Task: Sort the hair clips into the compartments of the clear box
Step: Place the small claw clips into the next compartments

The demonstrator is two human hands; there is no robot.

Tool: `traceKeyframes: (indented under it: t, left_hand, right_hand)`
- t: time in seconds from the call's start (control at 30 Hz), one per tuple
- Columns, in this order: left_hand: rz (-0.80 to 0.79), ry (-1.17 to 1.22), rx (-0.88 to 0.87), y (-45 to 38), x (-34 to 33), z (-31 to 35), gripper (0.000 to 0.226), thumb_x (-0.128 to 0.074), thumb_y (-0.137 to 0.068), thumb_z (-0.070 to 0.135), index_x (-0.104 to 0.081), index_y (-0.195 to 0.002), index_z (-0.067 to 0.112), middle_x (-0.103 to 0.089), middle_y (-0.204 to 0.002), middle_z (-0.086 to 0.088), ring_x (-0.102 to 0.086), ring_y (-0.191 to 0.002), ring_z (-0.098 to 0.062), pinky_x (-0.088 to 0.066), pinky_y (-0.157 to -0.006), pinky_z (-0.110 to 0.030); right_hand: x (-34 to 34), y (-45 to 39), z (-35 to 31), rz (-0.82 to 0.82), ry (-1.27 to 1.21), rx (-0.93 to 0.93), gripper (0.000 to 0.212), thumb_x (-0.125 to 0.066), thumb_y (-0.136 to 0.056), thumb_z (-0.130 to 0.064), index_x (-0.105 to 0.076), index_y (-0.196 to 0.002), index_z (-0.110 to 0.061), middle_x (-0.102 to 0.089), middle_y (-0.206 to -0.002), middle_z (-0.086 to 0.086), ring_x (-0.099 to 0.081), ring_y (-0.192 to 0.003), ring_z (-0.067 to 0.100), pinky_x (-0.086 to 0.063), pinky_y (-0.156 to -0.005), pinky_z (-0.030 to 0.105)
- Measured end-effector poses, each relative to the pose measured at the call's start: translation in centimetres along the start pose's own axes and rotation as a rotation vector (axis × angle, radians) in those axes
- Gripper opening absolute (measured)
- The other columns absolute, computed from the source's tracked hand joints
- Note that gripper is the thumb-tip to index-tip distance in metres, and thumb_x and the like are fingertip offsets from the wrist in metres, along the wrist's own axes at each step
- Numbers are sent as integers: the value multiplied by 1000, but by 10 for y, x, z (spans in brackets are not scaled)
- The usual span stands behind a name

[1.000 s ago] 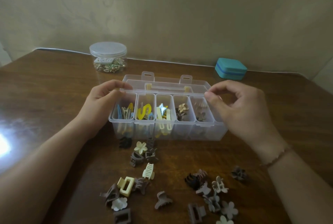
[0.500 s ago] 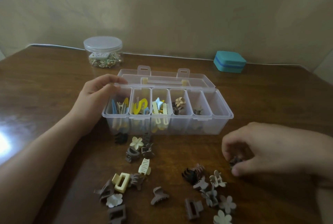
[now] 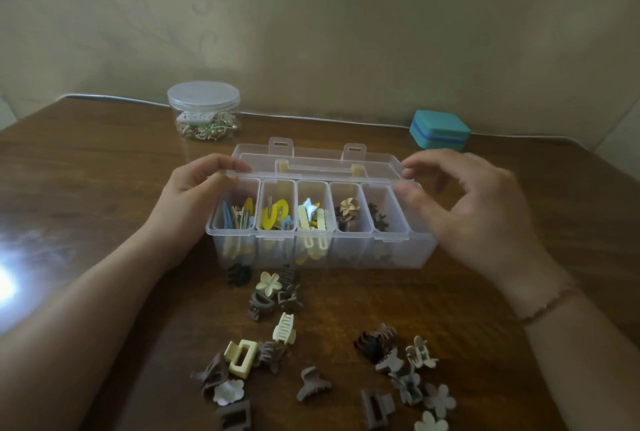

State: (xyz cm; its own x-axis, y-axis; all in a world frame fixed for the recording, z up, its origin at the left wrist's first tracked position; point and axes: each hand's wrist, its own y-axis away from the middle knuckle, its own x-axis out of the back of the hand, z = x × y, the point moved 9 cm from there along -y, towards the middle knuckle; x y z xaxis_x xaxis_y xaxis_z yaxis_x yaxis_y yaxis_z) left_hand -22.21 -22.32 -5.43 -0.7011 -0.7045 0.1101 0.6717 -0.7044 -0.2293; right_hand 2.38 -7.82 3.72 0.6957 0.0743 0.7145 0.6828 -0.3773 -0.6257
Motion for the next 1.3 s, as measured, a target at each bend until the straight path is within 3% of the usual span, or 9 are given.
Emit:
traceKeyframes:
  t: [0.1, 0.23, 0.3, 0.5, 0.63, 0.83, 1.07, 1.2, 1.3]
  left_hand:
    - [8, -22, -5, 0, 1, 0, 23, -51, -79, 22, -69, -94, 20, -75, -79, -3, -70, -81, -17, -51, -83, -40]
    - [9, -36, -7, 0, 1, 1, 23, -51, -80, 21, -69, -95, 20, -75, -79, -4, -69, -83, -21, -52, -86, -43]
    - [6, -37, -5, 0, 0, 0, 23, -51, -80, 21, -69, -95, 20, -75, -79, -3, -69, -83, -19, -51, -85, -42]
    - [11, -25, -1, 0, 0, 1, 23, -52, -79, 21, -69, -95, 19, -75, -79, -4, -69, -82, -19, -52, -84, -41]
    - [1, -26, -1, 0, -1, 1, 24, -51, -79, 21, -68, -95, 18, -75, -77, -4, -69, -80, -16, -50, -80, -37]
    - [0, -32, 6, 0, 0, 1, 23, -52, -79, 21, -69, -94, 20, -75, -81, -7, -69, -86, -24, -53, -88, -45]
    - [-6, -20, 10, 1, -1, 1, 24, -51, -79, 20, -68, -96, 18, -75, -79, -4, -71, -82, -15, -50, -87, -41]
    - [-6, -19, 11, 1, -1, 1, 19, -53, -85, 15, -68, -96, 18, -75, -79, -4, -71, -83, -16, -50, -85, -40]
    - [1, -32, 15, 0, 0, 1, 22, -52, -80, 20, -69, -94, 21, -75, -82, -5, -70, -86, -20, -51, -88, -44]
  right_hand:
    - [3, 9, -22, -105, -116, 118, 20, -56, -88, -40, -66, -97, -25, -63, -81, -14, -60, -66, 9, -50, -53, 21]
    - [-39, 45, -44, -668, -29, 226, 27, -52, -81, -64, -60, -98, -44, -61, -77, -26, -60, -77, -6, -42, -57, 8]
    - [-48, 56, -48, -787, 39, 272, 34, -52, -79, -71, -55, -104, -48, -62, -85, -27, -56, -86, -10, -41, -64, 9]
    - [-54, 62, -59, -780, 45, 326, 23, -52, -86, -56, -55, -103, -41, -61, -91, -23, -55, -91, -4, -47, -73, 18]
    - [-45, 51, -50, -751, 7, 255, 18, -49, -85, -56, -56, -98, -45, -58, -84, -28, -54, -90, -10, -43, -65, 10]
    - [6, 19, -31, -112, -251, 55, 14, -67, -83, -34, -65, -95, -27, -62, -82, -24, -63, -70, 5, -47, -51, 11]
    - [15, 18, -26, -14, -168, 53, 8, -64, -88, -31, -68, -91, -24, -64, -81, -21, -58, -59, 15, -45, -45, 26]
    - [-11, 30, -49, -351, -245, 170, 19, -59, -85, -44, -68, -93, -29, -65, -75, -15, -57, -53, 4, -40, -42, 13]
    - [-48, 51, -55, -670, 19, 232, 36, -50, -80, -67, -64, -101, -42, -66, -78, -21, -59, -72, -9, -40, -57, 7]
